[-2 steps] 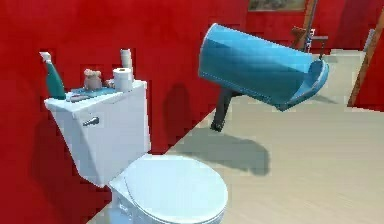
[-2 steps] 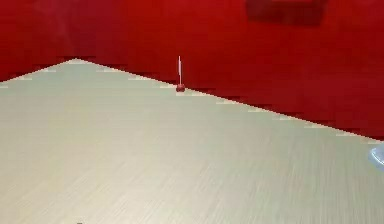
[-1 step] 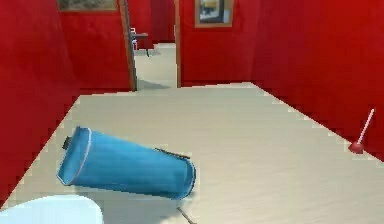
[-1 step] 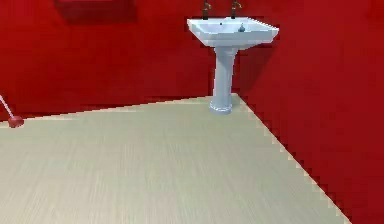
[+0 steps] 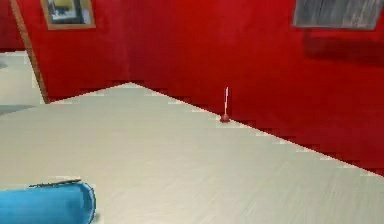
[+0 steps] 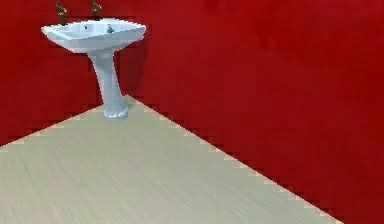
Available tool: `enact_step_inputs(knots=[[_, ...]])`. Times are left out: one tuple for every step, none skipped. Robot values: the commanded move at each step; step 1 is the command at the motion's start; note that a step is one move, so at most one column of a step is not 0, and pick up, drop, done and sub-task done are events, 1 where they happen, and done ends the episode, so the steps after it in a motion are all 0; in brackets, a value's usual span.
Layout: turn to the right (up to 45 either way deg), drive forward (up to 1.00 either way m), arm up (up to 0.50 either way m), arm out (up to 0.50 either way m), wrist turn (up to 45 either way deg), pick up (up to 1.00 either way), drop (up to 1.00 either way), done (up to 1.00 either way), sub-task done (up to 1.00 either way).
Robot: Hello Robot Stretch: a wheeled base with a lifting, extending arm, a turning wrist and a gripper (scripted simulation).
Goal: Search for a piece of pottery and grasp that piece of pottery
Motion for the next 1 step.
enact_step_inputs(knots=[[0.0,1.00,0.00,0.00,0.0,0.00,0.00,0.00,0.00]])
